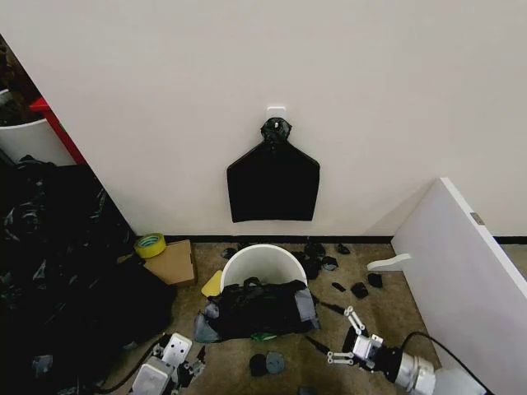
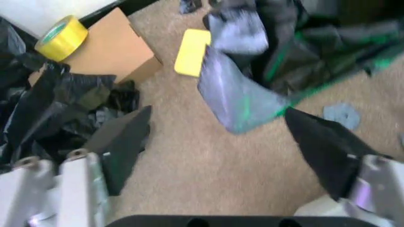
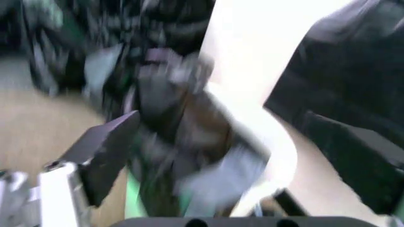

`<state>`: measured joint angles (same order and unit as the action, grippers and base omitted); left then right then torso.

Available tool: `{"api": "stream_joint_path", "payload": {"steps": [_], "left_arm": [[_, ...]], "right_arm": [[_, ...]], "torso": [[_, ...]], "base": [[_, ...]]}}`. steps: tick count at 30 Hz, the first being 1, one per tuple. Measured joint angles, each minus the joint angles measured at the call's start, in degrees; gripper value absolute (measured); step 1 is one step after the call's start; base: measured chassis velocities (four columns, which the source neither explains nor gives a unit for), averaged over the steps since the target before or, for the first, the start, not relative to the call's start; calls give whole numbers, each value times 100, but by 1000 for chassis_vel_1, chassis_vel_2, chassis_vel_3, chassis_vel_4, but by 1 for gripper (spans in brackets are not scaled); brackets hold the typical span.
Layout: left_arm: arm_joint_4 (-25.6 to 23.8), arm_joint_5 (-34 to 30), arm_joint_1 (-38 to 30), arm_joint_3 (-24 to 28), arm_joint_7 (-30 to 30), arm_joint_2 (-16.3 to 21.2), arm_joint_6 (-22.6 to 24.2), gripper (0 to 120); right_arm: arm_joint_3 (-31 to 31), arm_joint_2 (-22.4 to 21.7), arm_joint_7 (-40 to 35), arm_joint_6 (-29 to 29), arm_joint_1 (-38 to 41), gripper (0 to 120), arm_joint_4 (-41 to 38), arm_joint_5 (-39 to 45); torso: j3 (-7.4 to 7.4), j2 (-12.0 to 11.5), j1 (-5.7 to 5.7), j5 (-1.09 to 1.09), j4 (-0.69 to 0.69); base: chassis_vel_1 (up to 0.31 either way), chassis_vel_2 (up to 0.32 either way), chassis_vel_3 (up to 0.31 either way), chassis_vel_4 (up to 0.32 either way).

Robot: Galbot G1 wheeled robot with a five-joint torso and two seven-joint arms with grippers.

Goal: Place the garbage bag over the trash bin.

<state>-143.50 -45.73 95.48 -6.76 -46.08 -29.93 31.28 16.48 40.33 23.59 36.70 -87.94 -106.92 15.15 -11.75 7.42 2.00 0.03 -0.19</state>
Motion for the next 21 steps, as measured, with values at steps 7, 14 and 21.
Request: {"api": "stream_joint_path", "payload": {"steps": [7,14,21], "left_arm": [[-1,-494,-1294,-18,13,-405,-262,100],[252,-1339,-2209,-174,18,-1079,376,100],[770,-1716,-2666,-841,-30,-1103,772,100]], "right_arm": [[-376,-19,-838,-2070,893,100,-733,1574],[-1377,358,-2634,-5432,2876,100,-391,2642],[-2160,1009,-1219,-6409,4380,100,885,2108]], "torso": [[-1,0,1,1,-2],[-1,-1,1,0,2],[-2,-2,1,1,2]], "base": [[0,0,0,0],[0,0,0,0],[0,0,0,0]]}}
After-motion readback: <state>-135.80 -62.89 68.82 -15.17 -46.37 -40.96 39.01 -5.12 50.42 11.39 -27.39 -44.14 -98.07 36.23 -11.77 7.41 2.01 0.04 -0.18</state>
